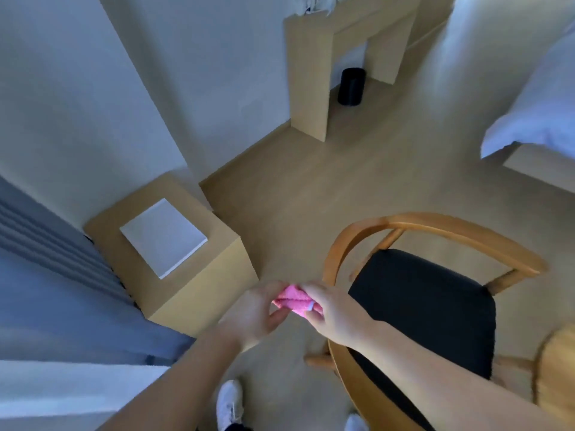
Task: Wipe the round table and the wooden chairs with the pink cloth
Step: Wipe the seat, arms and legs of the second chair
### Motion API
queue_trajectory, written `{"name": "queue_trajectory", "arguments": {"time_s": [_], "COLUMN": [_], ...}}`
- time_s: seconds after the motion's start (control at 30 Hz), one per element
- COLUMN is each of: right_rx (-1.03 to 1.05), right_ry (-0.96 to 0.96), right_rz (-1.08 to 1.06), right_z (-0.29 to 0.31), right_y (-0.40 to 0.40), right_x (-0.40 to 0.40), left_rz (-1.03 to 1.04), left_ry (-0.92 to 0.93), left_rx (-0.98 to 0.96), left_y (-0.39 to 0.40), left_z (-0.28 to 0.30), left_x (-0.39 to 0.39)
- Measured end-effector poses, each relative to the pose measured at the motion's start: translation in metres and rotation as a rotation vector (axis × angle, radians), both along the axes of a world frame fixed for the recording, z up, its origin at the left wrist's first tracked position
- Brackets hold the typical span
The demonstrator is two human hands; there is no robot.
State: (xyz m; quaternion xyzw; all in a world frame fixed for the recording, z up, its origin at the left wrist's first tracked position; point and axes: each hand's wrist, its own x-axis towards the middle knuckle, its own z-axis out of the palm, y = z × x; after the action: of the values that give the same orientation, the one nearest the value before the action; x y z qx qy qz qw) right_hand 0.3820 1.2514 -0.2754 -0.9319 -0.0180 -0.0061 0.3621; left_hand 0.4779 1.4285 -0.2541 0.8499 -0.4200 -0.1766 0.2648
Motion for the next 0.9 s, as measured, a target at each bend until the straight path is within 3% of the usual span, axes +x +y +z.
{"name": "queue_trajectory", "arguments": {"time_s": [0.17, 0.37, 0.5, 0.63, 0.8, 0.9], "right_rx": [-0.036, 0.034, 0.033, 0.184, 0.057, 0.132], "right_ry": [0.078, 0.166, 0.196, 0.127, 0.064, 0.054], "right_rz": [-0.46, -0.928, -1.16, -1.362, -1.749, -1.857], "right_z": [-0.008, 0.012, 0.003, -0.004, -0.045, -0.072], "right_y": [0.007, 0.053, 0.076, 0.115, 0.166, 0.191], "right_x": [0.002, -0.052, -0.112, -0.177, -0.264, -0.305], "left_rz": [-0.385, -0.832, -1.033, -1.244, -1.481, -1.617], "left_ry": [0.06, 0.074, 0.09, 0.029, -0.011, -0.041], "left_rx": [-0.018, -0.091, -0.129, -0.047, 0.014, 0.016], "left_y": [-0.047, -0.083, -0.091, -0.089, -0.08, -0.066], "left_z": [-0.026, -0.036, -0.043, -0.063, -0.093, -0.123], "left_x": [0.064, 0.043, -0.002, -0.059, -0.148, -0.195]}}
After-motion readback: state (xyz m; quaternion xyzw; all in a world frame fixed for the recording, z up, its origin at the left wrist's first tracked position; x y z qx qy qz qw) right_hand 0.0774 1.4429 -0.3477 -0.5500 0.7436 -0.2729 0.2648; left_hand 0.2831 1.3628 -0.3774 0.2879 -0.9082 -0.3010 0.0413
